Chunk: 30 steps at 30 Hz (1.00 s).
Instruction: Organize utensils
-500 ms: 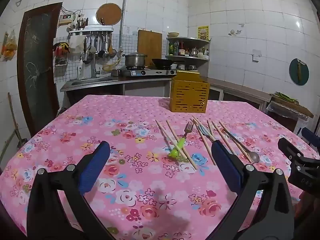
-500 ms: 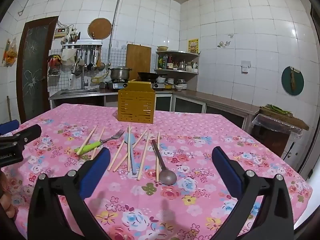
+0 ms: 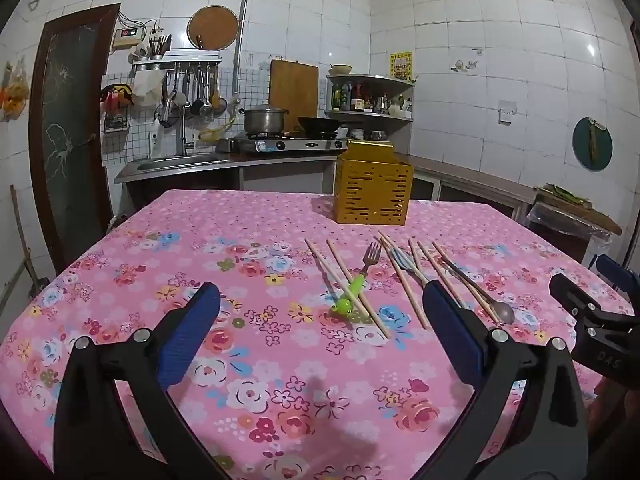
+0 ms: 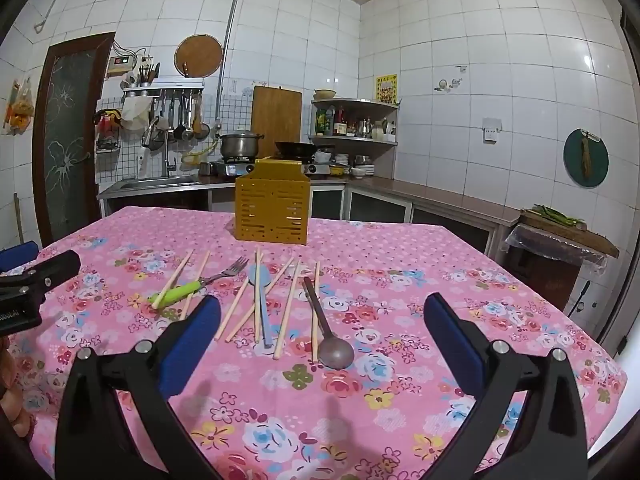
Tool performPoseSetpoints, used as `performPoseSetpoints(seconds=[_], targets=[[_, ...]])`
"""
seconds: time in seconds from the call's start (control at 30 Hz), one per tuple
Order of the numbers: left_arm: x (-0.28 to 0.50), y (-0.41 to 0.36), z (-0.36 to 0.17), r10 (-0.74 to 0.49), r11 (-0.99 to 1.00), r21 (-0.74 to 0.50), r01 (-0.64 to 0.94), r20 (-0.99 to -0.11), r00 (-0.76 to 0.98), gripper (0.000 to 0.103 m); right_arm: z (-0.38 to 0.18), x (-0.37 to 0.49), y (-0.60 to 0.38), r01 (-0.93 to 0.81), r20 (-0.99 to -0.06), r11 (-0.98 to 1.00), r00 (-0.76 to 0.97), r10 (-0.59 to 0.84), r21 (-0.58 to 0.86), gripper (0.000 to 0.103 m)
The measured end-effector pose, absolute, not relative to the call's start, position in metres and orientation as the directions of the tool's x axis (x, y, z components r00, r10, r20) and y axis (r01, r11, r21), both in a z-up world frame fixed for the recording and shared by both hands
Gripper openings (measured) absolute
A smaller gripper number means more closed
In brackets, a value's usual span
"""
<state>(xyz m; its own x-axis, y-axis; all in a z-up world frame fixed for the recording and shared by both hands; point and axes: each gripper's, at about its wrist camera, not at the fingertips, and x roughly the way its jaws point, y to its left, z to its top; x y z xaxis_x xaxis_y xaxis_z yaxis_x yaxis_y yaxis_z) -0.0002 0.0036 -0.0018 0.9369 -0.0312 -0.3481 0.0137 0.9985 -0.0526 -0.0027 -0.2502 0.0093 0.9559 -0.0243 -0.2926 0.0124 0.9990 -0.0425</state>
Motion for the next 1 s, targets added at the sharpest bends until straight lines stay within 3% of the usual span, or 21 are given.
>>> performPoseSetpoints(seconds=[1.0], targets=[[-0.0029,0.0007,-0.0025,-0.021,0.999,-0.040,0.008,-0.350,0.937,0.098,0.0063,-0.0026,-0.2522,0.023,-0.295,0.999,0.955,-0.034,-0.043,0.099]])
